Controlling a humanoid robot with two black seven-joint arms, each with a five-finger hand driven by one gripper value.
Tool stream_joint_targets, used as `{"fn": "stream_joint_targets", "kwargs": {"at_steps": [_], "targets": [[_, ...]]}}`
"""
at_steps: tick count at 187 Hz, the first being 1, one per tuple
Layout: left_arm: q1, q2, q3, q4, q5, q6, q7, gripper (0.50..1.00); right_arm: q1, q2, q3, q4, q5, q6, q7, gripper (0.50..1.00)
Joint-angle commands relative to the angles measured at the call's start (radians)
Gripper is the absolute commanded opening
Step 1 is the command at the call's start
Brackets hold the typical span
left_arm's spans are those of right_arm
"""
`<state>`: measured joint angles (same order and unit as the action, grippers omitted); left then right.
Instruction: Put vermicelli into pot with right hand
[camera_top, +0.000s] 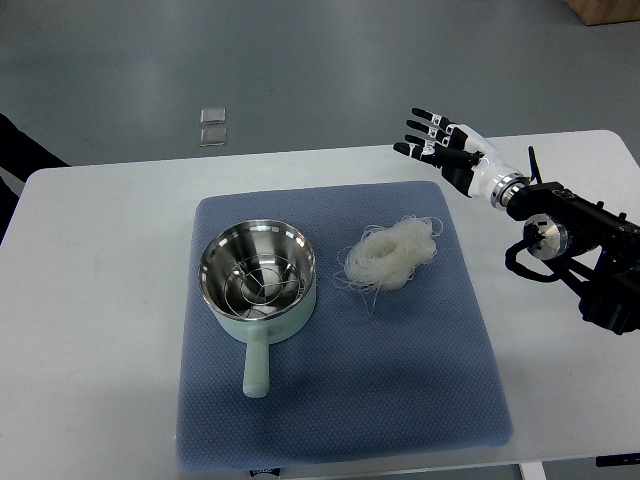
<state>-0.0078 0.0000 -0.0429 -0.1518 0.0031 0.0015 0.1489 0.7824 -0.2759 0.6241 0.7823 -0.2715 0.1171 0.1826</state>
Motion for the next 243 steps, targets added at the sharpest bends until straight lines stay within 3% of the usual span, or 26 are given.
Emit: {"fn": "stream_joint_targets", "kwargs": {"at_steps": [1,78,125,157,243], "targets": [[0.0,0.0,0.0,0.0,0.0,0.0,0.0,1.0,0.001,-0.002,0.0,0.0,0.0,0.003,0.0,0.924],[0.0,0.0,0.0,0.001,0.0,0.0,0.0,1.0,0.055,-0.025,-0.024,0.015,-0.071,0.102,0.015,0.924],[0.0,0.0,0.001,0.001,0.0,0.0,0.0,1.0,0.136,-0.075,-0.095,0.057,-0.339,0.161,0.018,0.921],[0.0,0.0,0.001,0.001,0.0,0.0,0.0,1.0,0.192,-0.129,-0.178,0.147,-0.526,0.196,0.038,0.919],[0.003,0.0,0.001,0.001,0.0,0.0,0.0,1.0,0.276,-0.18,-0.445,0.253,-1.043,0.188,0.107,0.919]]}}
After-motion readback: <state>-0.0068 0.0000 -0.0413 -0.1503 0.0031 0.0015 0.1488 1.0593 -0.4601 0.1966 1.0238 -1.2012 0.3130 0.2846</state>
